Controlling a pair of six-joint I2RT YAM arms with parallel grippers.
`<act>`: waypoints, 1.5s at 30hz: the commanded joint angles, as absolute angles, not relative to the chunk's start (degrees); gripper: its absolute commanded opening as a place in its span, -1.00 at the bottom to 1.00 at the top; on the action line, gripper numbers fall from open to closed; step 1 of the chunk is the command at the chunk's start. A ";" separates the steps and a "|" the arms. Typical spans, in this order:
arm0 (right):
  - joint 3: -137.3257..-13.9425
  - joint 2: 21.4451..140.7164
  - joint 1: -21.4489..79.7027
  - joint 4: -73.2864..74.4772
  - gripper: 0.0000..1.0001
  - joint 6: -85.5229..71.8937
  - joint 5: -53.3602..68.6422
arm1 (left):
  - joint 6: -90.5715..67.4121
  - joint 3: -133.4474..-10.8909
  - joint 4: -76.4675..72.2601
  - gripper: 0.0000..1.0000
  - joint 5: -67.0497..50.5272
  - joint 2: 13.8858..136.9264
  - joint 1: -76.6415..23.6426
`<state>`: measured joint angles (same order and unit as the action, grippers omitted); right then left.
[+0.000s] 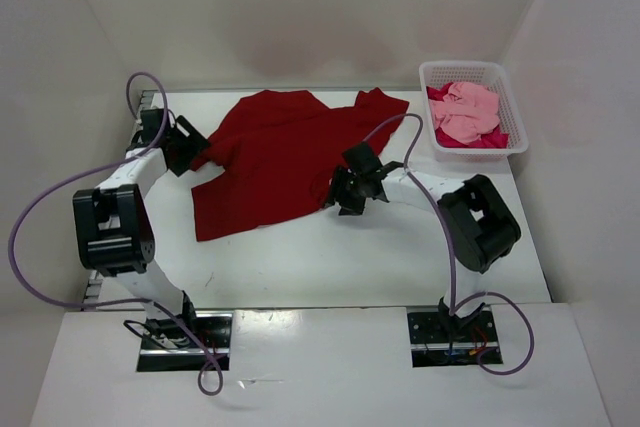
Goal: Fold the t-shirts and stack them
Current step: Flatten out the tshirt
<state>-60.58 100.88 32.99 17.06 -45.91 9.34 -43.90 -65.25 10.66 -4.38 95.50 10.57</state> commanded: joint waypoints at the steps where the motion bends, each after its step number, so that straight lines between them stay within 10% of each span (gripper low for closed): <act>1: -61.61 102.47 32.96 12.30 0.18 -48.60 8.34 | -43.86 -68.55 8.44 0.70 -5.36 100.36 10.20; 10: -66.18 110.21 33.57 9.40 0.21 -49.75 12.04 | -45.70 -67.94 7.03 0.76 -6.50 99.40 10.20; 18: -69.79 110.14 32.18 13.09 -1.00 -46.59 7.38 | -46.85 -65.65 7.12 0.73 -5.89 94.58 10.20; 28: -59.68 92.29 11.36 24.61 -0.92 -35.78 5.28 | -43.24 -62.76 10.80 0.73 0.61 90.53 10.20; 37: -59.77 88.42 10.02 25.31 0.03 -36.30 5.09 | -44.82 -58.18 8.26 0.67 1.14 92.28 10.20; 45: -55.28 80.25 11.16 26.45 -0.31 -36.83 7.73 | -49.30 -59.50 6.52 0.19 6.42 97.46 13.18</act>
